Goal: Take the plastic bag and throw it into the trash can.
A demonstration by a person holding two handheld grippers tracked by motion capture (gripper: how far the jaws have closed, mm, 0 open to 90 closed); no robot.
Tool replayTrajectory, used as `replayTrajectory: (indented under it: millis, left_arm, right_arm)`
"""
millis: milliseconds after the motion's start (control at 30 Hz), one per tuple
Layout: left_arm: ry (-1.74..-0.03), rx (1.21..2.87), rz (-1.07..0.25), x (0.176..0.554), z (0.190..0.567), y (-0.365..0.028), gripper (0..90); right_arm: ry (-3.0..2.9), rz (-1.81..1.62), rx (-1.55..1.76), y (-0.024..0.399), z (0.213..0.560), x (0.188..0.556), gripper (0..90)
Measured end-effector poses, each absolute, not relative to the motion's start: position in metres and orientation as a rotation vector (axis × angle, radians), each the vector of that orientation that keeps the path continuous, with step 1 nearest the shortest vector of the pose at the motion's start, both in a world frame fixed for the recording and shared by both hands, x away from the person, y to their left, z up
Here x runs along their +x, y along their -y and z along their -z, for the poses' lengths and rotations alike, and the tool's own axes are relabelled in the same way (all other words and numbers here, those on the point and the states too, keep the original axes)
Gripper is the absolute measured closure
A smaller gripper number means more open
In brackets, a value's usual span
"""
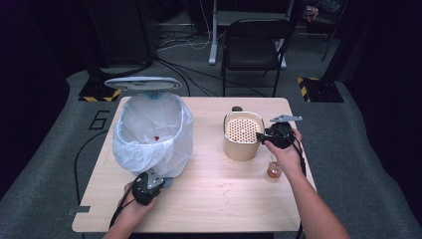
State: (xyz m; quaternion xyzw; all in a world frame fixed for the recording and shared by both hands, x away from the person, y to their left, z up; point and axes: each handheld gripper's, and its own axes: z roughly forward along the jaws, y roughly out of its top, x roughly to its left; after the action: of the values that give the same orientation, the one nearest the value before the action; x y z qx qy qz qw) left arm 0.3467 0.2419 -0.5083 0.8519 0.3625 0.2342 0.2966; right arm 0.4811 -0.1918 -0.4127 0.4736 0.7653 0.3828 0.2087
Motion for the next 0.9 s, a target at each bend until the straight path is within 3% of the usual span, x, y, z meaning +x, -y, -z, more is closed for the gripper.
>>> replayTrajectory:
  millis: [500,900]
  left_arm:
    - [-0.964,2.271,-0.623,0.347,0.508,-0.242,90.0]
    - [-0.957,2.280,-0.627,0.347,0.508,-0.242,90.0]
  right_arm:
    - [-2.132,-1.046,1.379,0.191,0.416,0.493,60.0]
    - [-2.255,-1.065,1.272,0.180,0.415,0.469,72.6]
